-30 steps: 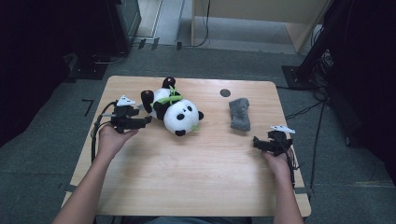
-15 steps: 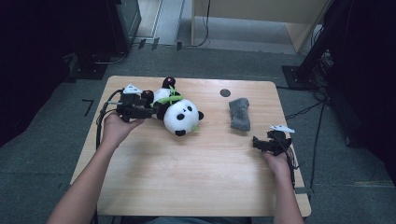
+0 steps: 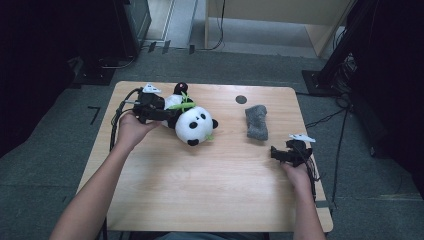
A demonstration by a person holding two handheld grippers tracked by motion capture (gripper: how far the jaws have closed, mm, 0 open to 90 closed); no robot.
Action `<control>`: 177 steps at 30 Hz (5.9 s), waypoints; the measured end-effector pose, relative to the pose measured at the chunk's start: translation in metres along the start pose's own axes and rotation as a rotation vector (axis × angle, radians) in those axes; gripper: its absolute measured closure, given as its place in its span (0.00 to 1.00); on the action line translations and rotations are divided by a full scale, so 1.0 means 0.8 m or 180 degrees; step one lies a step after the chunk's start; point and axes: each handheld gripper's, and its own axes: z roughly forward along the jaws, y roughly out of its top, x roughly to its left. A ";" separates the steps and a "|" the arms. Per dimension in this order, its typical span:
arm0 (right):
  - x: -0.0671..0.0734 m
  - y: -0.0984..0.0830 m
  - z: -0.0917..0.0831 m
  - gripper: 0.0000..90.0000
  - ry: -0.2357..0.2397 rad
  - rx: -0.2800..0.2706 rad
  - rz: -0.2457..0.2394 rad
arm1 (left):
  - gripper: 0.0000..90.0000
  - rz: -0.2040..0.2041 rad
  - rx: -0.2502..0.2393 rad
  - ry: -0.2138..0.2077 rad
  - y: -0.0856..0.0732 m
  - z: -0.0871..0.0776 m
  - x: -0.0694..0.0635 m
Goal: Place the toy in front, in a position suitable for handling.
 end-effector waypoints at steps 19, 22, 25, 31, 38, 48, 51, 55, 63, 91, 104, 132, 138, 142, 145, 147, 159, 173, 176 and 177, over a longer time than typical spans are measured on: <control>0.000 0.000 0.000 0.00 0.0001 -0.0004 -0.0001 | 0.39 0.0065 0.0068 0.0000 0.019 0.045 -0.003; 0.000 0.000 0.000 0.00 0.0000 -0.0004 -0.0002 | 0.39 0.0110 0.0148 0.0035 0.017 0.054 -0.005; 0.000 0.000 0.000 0.00 0.0001 -0.0005 -0.0002 | 0.39 0.0082 0.0165 0.0029 0.014 0.063 -0.001; 0.000 0.000 0.000 0.00 0.0000 -0.0004 0.0000 | 0.43 0.0198 0.0152 0.0098 0.010 0.070 -0.002; 0.000 0.000 0.000 0.00 0.0000 -0.0004 0.0000 | 0.53 0.0217 0.0140 0.0134 0.006 0.073 -0.002; 0.000 0.001 0.001 0.00 -0.0005 -0.0009 0.0002 | 0.75 0.0334 -0.0003 0.0300 -0.012 0.067 -0.006; 0.000 0.001 0.001 0.00 -0.0005 -0.0010 0.0001 | 0.79 0.0324 0.0022 0.0350 -0.011 0.064 -0.007; 0.000 0.001 0.001 0.00 -0.0005 -0.0008 0.0004 | 0.83 0.0209 0.0065 0.0278 -0.007 0.057 -0.008; 0.000 0.001 0.001 0.00 -0.0006 -0.0007 0.0001 | 0.85 0.0230 0.0063 0.0049 -0.004 0.040 -0.017; 0.001 0.002 0.002 0.00 -0.0017 -0.0006 0.0008 | 0.84 0.0249 -0.0185 -0.0743 -0.068 0.006 -0.086; 0.005 0.002 0.003 0.00 -0.0027 -0.0007 0.0013 | 0.82 0.0136 -0.0259 -0.0660 -0.077 0.006 -0.093; 0.005 0.002 0.003 0.00 -0.0010 -0.0007 0.0002 | 0.67 -0.0186 -0.0208 -0.0701 -0.124 -0.062 -0.088; 0.005 0.002 0.003 0.00 -0.0003 -0.0012 -0.0004 | 0.59 0.0000 -0.0118 -0.0585 -0.142 -0.042 -0.086; 0.005 0.002 0.003 0.00 0.0001 -0.0012 -0.0008 | 0.57 0.0189 -0.0276 -0.0545 -0.146 -0.036 -0.083; 0.006 0.002 0.003 0.00 0.0004 -0.0011 -0.0011 | 0.57 0.0217 -0.0238 -0.0447 -0.147 -0.033 -0.078; 0.006 0.002 0.003 0.00 0.0006 -0.0011 -0.0012 | 0.56 0.0154 -0.0231 -0.0402 -0.147 -0.032 -0.072; 0.006 0.002 0.003 0.00 0.0015 -0.0007 -0.0024 | 0.52 -0.0037 -0.0284 -0.0369 -0.132 -0.006 -0.037; 0.007 0.002 0.003 0.00 0.0023 -0.0009 -0.0032 | 0.53 -0.0224 -0.0390 -0.0213 -0.109 0.032 -0.002; 0.007 0.002 0.003 0.00 0.0028 -0.0010 -0.0036 | 0.53 -0.0285 -0.0383 -0.0157 -0.103 0.037 0.006; 0.007 0.002 0.003 0.00 0.0028 -0.0010 -0.0036 | 0.53 -0.0333 -0.0382 -0.0138 -0.102 0.038 0.009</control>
